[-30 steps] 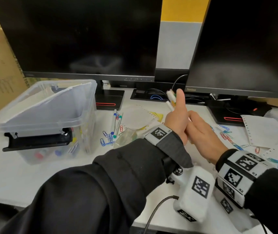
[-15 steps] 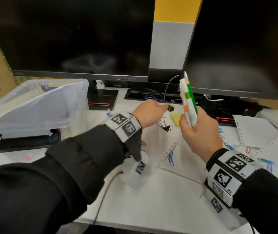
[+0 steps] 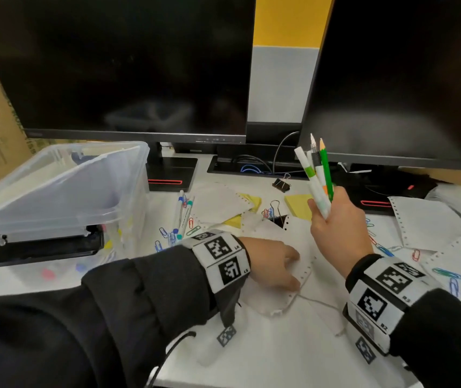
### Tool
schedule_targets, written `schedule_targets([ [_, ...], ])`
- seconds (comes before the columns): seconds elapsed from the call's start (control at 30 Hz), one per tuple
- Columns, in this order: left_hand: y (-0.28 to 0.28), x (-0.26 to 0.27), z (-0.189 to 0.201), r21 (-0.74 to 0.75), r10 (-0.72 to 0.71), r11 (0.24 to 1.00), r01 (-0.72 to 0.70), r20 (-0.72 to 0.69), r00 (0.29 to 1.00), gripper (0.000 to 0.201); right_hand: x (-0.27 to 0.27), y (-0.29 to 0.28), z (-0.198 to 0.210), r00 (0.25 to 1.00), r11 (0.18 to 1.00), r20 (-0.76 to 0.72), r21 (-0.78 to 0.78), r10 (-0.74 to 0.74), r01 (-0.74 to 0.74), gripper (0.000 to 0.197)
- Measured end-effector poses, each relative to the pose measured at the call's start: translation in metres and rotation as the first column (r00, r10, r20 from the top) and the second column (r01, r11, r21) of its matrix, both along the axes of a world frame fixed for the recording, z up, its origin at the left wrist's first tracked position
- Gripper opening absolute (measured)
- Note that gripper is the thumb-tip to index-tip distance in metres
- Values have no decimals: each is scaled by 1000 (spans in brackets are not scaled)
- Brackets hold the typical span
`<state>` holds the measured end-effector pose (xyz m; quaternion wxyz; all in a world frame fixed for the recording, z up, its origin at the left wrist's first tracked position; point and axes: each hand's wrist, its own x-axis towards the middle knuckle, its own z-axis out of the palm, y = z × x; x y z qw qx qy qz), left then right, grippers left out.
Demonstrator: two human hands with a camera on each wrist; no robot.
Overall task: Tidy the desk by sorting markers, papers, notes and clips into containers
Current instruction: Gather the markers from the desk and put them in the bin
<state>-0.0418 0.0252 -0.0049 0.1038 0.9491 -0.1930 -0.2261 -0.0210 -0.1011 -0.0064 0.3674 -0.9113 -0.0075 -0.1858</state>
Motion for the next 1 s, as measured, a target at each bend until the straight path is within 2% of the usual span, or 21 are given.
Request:
schedule_targets([
  [0.07, 8, 3, 10, -107, 72, 992, -69, 18, 997, 49, -1, 1, 1, 1000, 1000, 2, -28, -12, 12, 26],
  [0.17, 33, 21, 32, -270, 341, 916, -296, 134, 930, 35, 0, 2, 1, 1000, 993, 3, -113, -30, 31, 33],
  [0.27, 66, 43, 41, -168, 502, 865, -473, 245, 830, 32, 1, 3, 1, 1000, 988, 12, -155, -24, 26, 37],
  [0.33, 84, 48, 35, -13, 519, 845, -534, 262, 814, 32, 2, 2, 1, 999, 993, 24, -118, -25, 27, 36],
  [0.43, 94, 51, 16, 272, 416, 832, -484, 273, 867, 34, 1, 1, 2, 1000, 1000, 11, 3, -25, 25, 38],
  [0.5, 93, 54, 9, 358, 375, 809, -467, 297, 878, 36, 1, 2, 1, 1000, 997, 0, 69, -28, 28, 43],
  [0.6, 92, 57, 11, 379, 392, 781, -496, 321, 862, 35, 2, 2, 1, 999, 994, -4, 107, -32, 32, 42],
  [0.77, 98, 55, 4, 268, 456, 801, -535, 307, 835, 43, 0, 2, 1, 999, 997, 5, 70, -39, 39, 42],
  [0.9, 99, 51, 0, 205, 511, 797, -568, 274, 815, 53, 1, 0, 1, 998, 998, 35, -25, -52, 53, 39],
  [1.0, 98, 50, 0, 201, 503, 806, -557, 264, 823, 48, -1, -1, 0, 999, 993, 32, -109, -42, 45, 35],
])
